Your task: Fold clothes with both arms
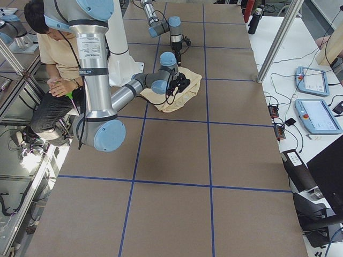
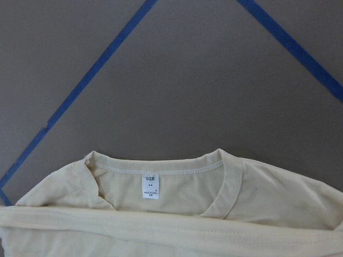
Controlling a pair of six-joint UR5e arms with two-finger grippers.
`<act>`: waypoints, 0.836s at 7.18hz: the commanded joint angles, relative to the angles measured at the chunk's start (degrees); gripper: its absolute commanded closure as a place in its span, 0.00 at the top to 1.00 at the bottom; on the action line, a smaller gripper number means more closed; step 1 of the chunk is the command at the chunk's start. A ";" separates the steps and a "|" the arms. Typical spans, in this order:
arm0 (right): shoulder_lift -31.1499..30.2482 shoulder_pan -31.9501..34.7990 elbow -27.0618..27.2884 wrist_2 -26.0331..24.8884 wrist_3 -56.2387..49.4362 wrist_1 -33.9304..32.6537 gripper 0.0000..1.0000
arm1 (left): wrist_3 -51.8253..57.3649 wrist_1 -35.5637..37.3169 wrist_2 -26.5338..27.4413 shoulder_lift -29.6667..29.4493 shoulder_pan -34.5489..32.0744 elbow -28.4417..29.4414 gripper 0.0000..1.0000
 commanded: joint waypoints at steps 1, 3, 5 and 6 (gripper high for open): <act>0.00 0.00 -0.08 0.10 -0.03 0.00 1.00 | -0.47 0.09 0.00 -0.06 0.00 0.13 0.18; 0.09 0.00 -0.60 0.01 -0.03 0.09 1.00 | -0.48 0.26 -0.17 -0.06 -0.08 -0.13 0.00; 0.26 0.00 -0.61 -0.07 0.06 0.00 1.00 | 0.22 0.35 -0.17 0.11 -1.48 -0.57 0.00; 0.44 0.00 -0.61 -0.07 0.06 0.00 1.00 | 1.10 0.26 -0.26 0.11 -3.49 -0.40 0.00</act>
